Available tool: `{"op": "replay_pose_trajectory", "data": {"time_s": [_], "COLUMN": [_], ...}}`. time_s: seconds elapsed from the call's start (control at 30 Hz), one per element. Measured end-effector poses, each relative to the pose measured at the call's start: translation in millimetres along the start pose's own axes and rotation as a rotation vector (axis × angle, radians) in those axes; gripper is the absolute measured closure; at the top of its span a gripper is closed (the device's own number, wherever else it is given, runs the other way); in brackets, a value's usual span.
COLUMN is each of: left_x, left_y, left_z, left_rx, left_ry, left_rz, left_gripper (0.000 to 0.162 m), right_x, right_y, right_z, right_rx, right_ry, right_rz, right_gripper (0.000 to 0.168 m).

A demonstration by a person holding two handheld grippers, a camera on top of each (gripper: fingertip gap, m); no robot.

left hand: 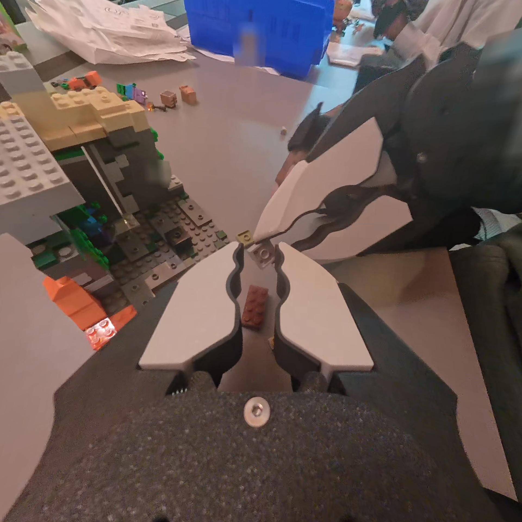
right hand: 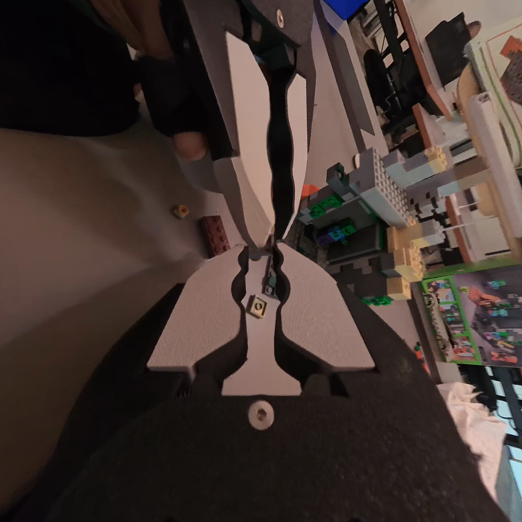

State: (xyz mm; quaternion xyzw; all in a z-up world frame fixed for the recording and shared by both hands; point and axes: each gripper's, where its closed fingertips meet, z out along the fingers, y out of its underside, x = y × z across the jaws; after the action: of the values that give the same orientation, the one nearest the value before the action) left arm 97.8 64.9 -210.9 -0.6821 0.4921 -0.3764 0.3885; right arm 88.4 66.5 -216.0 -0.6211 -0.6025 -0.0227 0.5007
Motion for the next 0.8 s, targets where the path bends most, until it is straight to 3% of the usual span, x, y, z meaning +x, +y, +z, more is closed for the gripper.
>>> {"op": "replay_pose_trajectory", "data": {"time_s": [0.4, 0.8], "left_x": [-9.6, -7.8], "left_y": [-1.0, 0.0], "left_z": [-2.2, -3.0], "left_rx": [0.006, -0.012], "left_ry": [-0.023, -0.027], "left_rz": [-0.080, -0.055], "left_gripper": [0.135, 0.144], "right_x": [8.3, 7.5], "right_y": [-4.9, -8.7], "right_z": [6.5, 6.6], "right_rx": [-0.059, -0.014], "right_ry": [0.172, 0.186], "right_rz": [-0.135, -0.156], "right_gripper": [0.152, 0.152]}}
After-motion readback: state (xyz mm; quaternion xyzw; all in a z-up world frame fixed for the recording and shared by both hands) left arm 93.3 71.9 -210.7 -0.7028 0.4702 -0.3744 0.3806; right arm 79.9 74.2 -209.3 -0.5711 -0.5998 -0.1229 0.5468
